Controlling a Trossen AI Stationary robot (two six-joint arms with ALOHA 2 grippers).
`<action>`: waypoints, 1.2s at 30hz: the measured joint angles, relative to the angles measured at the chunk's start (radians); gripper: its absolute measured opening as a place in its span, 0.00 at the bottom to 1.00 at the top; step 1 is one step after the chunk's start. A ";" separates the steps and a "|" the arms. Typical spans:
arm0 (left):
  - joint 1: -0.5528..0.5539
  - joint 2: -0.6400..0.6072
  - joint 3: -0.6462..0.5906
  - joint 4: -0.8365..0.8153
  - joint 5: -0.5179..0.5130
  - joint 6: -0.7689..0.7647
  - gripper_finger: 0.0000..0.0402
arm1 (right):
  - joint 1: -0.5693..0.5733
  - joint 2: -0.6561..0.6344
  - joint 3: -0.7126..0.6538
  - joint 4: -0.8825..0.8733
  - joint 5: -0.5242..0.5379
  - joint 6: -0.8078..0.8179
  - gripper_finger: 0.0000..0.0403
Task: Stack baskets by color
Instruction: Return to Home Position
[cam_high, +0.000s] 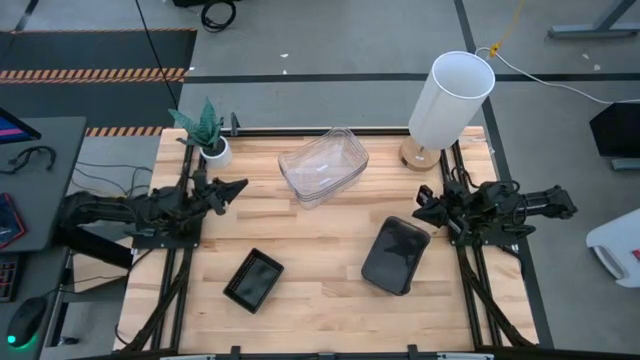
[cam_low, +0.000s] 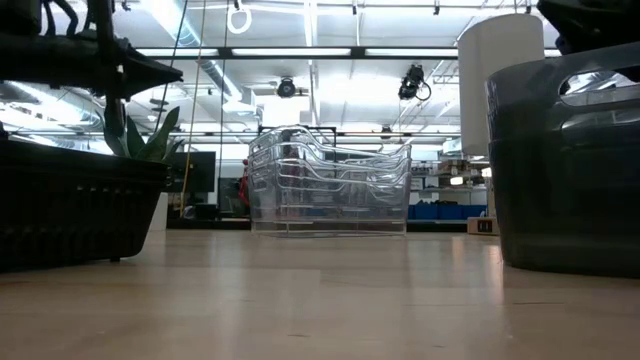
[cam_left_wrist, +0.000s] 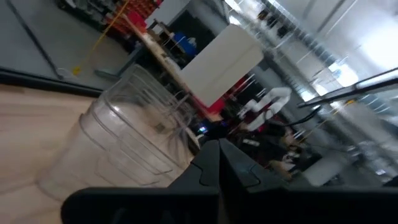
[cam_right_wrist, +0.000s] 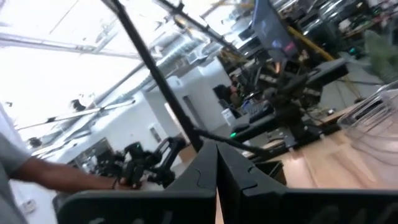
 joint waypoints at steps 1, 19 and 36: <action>0.000 -0.006 -0.018 0.027 0.004 -0.009 0.00 | 0.000 0.001 0.000 0.006 0.013 0.000 0.00; -0.022 -0.009 -0.069 0.082 0.018 0.071 0.10 | 0.000 0.002 0.000 -0.008 0.157 -0.270 0.03; -0.022 -0.009 -0.069 0.080 0.018 0.072 0.09 | 0.000 0.002 0.000 -0.007 0.157 -0.263 0.03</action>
